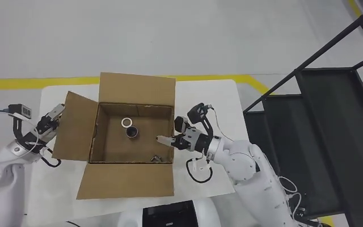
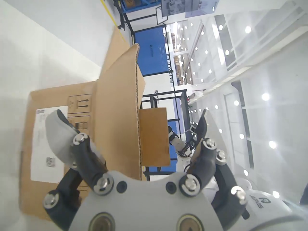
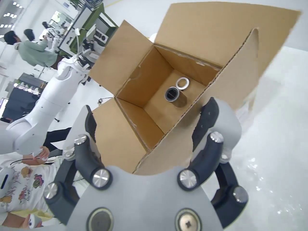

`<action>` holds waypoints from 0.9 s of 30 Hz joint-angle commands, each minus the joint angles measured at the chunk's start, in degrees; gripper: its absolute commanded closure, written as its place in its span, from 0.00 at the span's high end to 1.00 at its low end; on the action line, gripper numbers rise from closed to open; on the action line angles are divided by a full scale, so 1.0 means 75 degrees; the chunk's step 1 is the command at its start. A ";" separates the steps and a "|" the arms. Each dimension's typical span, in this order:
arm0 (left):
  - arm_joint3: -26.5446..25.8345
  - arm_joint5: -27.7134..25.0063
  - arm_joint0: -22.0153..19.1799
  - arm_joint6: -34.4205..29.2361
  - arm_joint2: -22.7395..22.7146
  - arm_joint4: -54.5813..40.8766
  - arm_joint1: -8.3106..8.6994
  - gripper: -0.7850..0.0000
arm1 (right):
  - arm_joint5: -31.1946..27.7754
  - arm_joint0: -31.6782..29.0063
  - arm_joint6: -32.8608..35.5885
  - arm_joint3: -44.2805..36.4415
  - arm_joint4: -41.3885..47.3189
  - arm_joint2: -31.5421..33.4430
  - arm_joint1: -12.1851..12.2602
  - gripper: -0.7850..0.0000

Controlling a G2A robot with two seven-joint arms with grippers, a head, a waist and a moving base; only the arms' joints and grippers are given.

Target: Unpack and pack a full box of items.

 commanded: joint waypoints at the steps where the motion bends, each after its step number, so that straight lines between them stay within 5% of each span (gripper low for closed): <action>1: -0.0220 0.0016 -0.0040 -0.0149 0.0133 -0.0184 -0.0007 1.00 | 0.0000 0.0235 -0.0048 0.0283 -0.0039 -0.0338 -0.0025 1.00; 13: -0.0272 0.0301 -0.0584 -0.1338 0.1279 0.0204 0.0012 1.00 | 0.0301 0.1413 -0.0645 0.1986 -0.0150 -0.1968 -0.0257 1.00; 27: 0.0264 0.0271 -0.1049 -0.1667 0.1960 0.1073 0.0069 1.00 | 0.0441 0.1532 -0.0483 0.2000 -0.0435 -0.2150 -0.0203 1.00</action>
